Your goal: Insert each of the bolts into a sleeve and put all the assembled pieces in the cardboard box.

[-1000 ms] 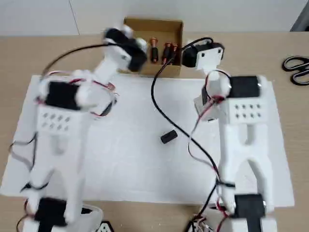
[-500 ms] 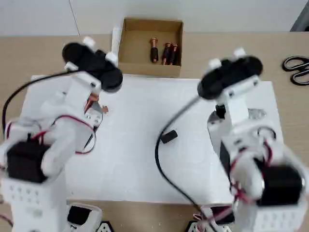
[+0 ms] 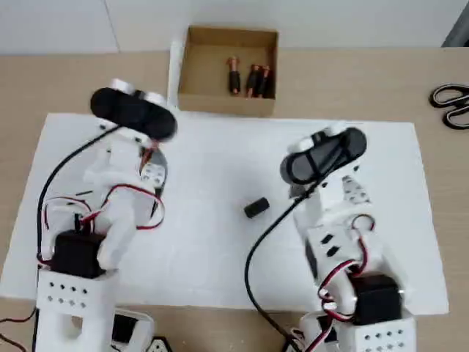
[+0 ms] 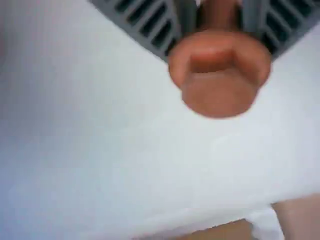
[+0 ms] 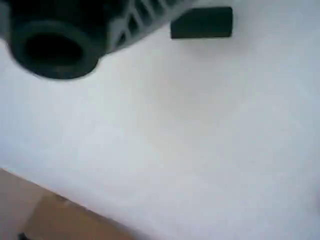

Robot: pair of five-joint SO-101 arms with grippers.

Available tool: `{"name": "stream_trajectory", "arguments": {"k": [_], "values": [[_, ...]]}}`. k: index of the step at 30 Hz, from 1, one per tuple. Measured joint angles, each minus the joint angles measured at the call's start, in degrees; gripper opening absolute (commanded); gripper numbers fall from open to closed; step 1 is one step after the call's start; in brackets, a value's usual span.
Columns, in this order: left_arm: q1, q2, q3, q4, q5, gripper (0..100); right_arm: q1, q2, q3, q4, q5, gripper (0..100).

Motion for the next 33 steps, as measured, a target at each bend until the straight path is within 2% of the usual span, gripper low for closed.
{"name": "stream_trajectory", "arguments": {"k": [4, 7, 13, 17, 21, 24, 27, 33], "values": [[0.0, 0.0, 1.0, -3.2, 13.9, 1, -2.6, -6.1, 8.7, -5.4, -6.7, 0.4], [0.0, -0.1, 3.3, -5.8, 17.1, 1, -5.1, -10.8, 14.0, -6.4, -10.0, 0.4], [0.4, -0.2, 7.5, -12.4, 18.0, 1, -7.6, -22.1, 24.0, -9.9, -12.3, 0.4], [4.7, -0.2, 7.5, -15.4, 18.1, 1, -7.8, -28.6, 31.9, -13.1, -12.5, 0.4], [10.4, -0.2, 7.7, -19.2, 18.1, 1, -8.4, -29.5, 37.2, -13.9, -12.7, 0.4], [14.0, -0.2, 7.8, -22.8, 18.1, 1, -11.5, -29.5, 37.8, -14.0, -12.7, 0.4], [16.1, -0.2, 7.8, -25.2, 18.1, 1, -14.9, -29.5, 37.9, -14.2, -12.7, 0.4], [18.7, -0.4, 13.5, -30.2, 19.3, 1, -16.0, -29.5, 37.9, -14.2, -12.7, 0.4]]}}
